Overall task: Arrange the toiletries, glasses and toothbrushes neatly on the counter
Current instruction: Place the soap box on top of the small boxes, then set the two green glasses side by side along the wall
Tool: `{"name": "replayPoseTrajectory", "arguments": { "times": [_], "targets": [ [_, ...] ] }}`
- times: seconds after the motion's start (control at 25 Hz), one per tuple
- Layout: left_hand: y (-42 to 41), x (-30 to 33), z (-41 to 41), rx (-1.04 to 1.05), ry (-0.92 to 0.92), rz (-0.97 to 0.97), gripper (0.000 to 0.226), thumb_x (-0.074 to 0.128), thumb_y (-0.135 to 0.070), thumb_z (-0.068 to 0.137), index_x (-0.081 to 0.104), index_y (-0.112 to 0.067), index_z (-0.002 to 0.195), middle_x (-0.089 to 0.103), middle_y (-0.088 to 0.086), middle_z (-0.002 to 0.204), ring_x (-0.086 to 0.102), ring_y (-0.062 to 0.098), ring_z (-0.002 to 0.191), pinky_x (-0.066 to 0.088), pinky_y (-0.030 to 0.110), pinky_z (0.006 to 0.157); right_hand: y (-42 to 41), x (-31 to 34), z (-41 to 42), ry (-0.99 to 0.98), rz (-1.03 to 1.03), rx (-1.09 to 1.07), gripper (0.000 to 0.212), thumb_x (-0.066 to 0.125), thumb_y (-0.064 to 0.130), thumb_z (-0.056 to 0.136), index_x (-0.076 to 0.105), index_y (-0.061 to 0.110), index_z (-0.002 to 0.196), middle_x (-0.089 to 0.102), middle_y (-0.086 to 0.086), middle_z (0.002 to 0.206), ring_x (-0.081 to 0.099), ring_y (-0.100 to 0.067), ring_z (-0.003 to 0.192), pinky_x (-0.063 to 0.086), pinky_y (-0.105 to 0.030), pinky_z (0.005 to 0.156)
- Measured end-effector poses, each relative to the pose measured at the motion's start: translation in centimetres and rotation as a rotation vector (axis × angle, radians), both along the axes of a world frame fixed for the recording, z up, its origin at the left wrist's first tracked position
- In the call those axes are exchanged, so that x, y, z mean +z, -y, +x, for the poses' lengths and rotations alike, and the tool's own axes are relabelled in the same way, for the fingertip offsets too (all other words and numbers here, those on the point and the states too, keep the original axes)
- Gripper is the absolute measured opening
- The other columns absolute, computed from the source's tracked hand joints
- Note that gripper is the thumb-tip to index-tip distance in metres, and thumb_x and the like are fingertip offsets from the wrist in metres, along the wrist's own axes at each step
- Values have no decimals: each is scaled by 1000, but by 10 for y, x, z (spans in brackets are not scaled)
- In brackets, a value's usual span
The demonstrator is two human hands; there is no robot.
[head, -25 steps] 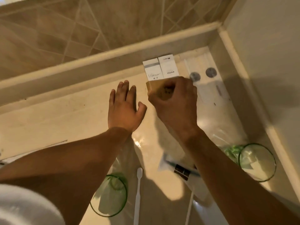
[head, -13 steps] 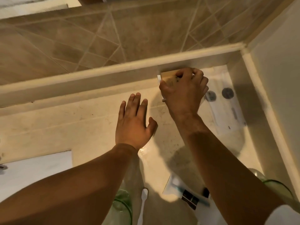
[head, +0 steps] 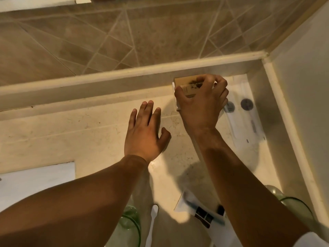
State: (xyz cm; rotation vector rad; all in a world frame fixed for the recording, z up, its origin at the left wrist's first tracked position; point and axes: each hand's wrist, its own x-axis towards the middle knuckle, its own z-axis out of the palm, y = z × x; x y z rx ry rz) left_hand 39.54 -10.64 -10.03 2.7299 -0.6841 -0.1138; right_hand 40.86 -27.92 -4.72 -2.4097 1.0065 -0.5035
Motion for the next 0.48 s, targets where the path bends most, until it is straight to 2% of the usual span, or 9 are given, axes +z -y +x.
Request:
{"name": "replayPoseTrajectory", "arguments": {
  "times": [0.12, 0.2, 0.28, 0.36, 0.4, 0.44, 0.48],
  "targets": [
    [-1, 6, -2, -22, -23, -20, 70, 37, -52, 93, 39, -17, 154, 25, 8, 169, 12, 21, 158, 4, 44, 129, -15, 8, -44, 38, 4, 11, 56, 63, 63, 79, 45, 30, 121, 46, -5, 136, 44, -22, 125, 50, -48, 102],
    [0, 14, 0, -29, -57, -18, 76, 36, -55, 90, 41, -13, 153, 26, 11, 168, 14, 25, 158, 4, 45, 129, -31, 15, -84, 39, 95, 83, 44, 65, 52, 83, 47, 31, 118, 45, -1, 135, 43, -19, 125, 52, -48, 100],
    [1, 27, -1, -18, -123, -5, 77, 35, -56, 90, 42, -13, 153, 25, 10, 168, 14, 24, 158, 3, 45, 128, -50, 21, -128, 48, 168, 190, 35, 65, 38, 86, 53, 26, 117, 47, -3, 131, 47, -22, 121, 54, -47, 94],
    [-2, 40, -6, -23, -208, -46, 68, 44, -50, 95, 46, -12, 151, 25, 9, 168, 13, 22, 158, 4, 44, 128, -69, 25, -171, 103, 181, 296, 29, 64, 19, 85, 60, 16, 114, 53, -9, 123, 53, -27, 112, 55, -47, 88],
    [-5, 48, -4, -37, -283, -106, 61, 51, -44, 97, 48, -11, 149, 29, 10, 167, 18, 23, 157, 10, 43, 127, -77, 27, -190, 110, 184, 334, 30, 63, 10, 83, 62, 13, 112, 56, -10, 120, 55, -28, 108, 54, -48, 88],
    [-13, 60, -2, -21, -378, -190, 53, 55, -38, 98, 54, -12, 145, 39, 11, 162, 29, 25, 153, 22, 40, 124, -84, 28, -205, 87, 202, 378, 33, 62, 3, 80, 63, 12, 112, 59, -10, 118, 57, -27, 106, 53, -48, 89],
    [-28, 73, 2, 24, -461, -279, 45, 57, -34, 97, 61, -13, 137, 55, 10, 149, 46, 25, 143, 37, 34, 114, -90, 30, -218, 51, 241, 434, 38, 62, -2, 79, 63, 12, 115, 60, -10, 118, 58, -26, 104, 53, -46, 90]
  ]
}}
